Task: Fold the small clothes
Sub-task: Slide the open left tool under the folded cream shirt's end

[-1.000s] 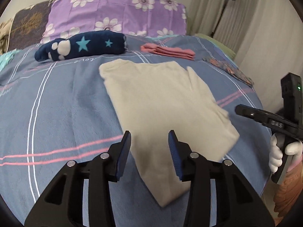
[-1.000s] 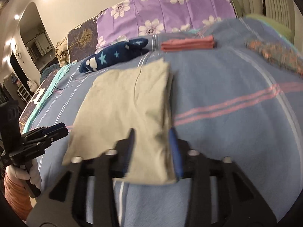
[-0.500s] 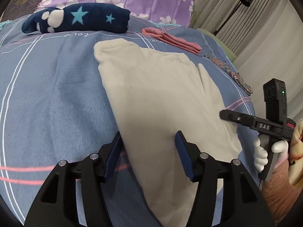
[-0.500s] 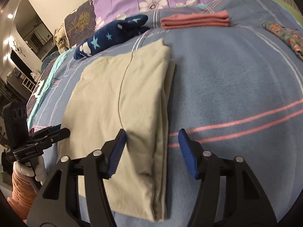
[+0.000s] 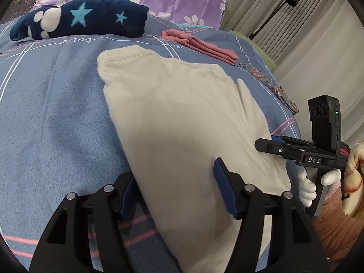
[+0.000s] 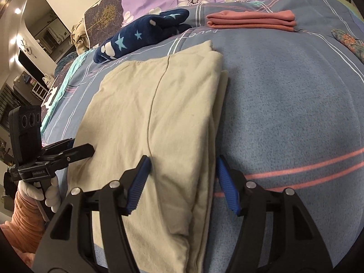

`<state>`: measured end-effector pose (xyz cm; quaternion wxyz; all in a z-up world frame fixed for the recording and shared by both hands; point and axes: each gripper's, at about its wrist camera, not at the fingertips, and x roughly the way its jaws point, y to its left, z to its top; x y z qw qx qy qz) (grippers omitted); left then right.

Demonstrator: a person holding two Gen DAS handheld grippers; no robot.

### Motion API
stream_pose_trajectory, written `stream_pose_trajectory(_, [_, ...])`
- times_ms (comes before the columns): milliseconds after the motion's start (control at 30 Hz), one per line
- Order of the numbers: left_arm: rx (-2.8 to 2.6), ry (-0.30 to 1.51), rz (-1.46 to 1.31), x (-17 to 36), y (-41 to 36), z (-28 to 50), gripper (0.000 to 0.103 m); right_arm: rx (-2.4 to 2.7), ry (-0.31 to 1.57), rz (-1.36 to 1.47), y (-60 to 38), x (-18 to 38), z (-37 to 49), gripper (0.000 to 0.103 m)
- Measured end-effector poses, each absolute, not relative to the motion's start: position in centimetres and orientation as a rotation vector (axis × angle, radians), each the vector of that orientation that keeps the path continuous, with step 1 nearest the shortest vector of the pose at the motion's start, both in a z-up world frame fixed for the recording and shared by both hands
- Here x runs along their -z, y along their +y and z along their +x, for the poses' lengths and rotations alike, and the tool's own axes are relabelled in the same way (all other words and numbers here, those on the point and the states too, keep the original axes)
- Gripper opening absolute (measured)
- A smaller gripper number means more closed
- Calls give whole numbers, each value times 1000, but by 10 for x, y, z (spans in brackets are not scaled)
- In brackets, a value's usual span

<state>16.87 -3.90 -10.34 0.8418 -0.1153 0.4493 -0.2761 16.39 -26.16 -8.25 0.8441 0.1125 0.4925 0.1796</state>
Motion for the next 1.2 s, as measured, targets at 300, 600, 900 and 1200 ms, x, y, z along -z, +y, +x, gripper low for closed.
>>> stream_pose_trajectory(300, [621,961,-269,106,-37,182,64,-420,1035,242,-260,85,176,65])
stream_pose_trajectory(600, [644,950,-245,106,-35,181,48,-469,1010,300,-272,86,172,55])
stream_pose_trajectory(900, [716,977,-347,118,-21,185,46,-600,1087,442,-293,95,179,59])
stream_pose_trajectory(1200, [799,982,-335,120,-36,204,58,-638,1083,396,-264,93,211,64])
